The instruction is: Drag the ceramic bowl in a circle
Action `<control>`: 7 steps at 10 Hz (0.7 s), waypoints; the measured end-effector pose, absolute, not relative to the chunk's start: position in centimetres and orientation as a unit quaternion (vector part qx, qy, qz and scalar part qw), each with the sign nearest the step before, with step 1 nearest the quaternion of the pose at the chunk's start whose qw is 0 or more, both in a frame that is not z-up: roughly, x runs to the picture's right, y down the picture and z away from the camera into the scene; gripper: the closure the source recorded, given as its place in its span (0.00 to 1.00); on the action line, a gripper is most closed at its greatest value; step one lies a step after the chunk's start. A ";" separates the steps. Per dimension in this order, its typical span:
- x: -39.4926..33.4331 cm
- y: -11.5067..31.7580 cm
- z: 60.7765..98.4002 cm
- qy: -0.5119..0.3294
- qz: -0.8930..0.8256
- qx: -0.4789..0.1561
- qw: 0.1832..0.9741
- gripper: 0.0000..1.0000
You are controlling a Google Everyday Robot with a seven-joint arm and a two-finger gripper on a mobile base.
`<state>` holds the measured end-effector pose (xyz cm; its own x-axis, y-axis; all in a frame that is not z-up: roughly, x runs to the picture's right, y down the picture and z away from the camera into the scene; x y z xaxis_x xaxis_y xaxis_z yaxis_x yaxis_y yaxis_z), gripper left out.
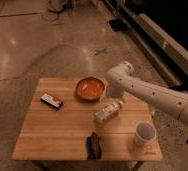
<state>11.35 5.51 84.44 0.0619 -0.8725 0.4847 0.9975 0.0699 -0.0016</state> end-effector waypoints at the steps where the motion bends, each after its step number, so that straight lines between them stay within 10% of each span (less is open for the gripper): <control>1: 10.8 5.0 85.1 -0.185 -0.664 -0.168 0.705 0.20; 7: 8.1 2.0 90.3 -0.191 -0.669 -0.168 0.698 0.20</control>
